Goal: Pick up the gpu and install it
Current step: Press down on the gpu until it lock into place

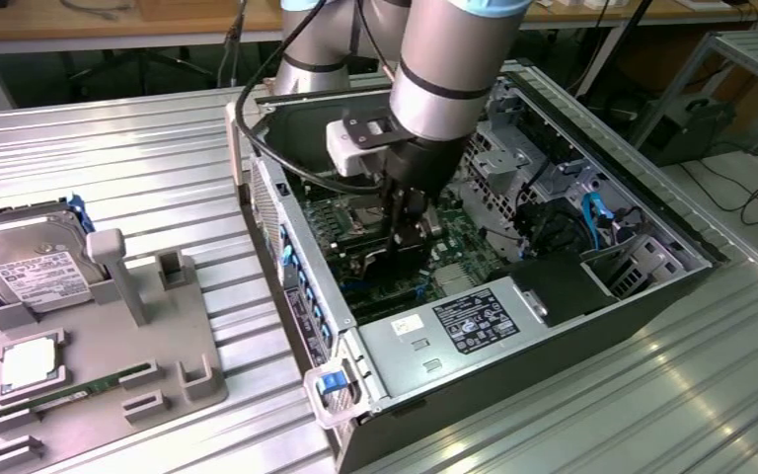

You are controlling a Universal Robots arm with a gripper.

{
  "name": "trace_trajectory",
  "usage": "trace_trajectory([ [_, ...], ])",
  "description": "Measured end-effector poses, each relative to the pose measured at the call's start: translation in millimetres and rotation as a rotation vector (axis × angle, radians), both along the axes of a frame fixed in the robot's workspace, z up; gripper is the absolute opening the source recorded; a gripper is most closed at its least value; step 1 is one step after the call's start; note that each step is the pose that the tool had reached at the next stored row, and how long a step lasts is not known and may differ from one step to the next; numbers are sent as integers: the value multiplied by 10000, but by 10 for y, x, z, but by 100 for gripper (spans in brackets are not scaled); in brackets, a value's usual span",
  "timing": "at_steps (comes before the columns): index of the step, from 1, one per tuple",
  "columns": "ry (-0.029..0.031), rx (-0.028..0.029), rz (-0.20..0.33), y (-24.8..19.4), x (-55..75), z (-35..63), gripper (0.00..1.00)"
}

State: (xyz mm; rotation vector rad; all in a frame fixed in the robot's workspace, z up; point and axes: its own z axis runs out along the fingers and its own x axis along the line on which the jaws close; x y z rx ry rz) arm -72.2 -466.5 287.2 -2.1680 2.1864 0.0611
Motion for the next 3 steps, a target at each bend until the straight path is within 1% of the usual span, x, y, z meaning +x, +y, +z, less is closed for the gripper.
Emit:
trace_trajectory([
  [1, 0, -1, 0, 0, 0, 1, 21],
  [2, 1, -2, 0, 0, 0, 1, 11],
  [3, 1, -2, 0, 0, 0, 1, 11],
])
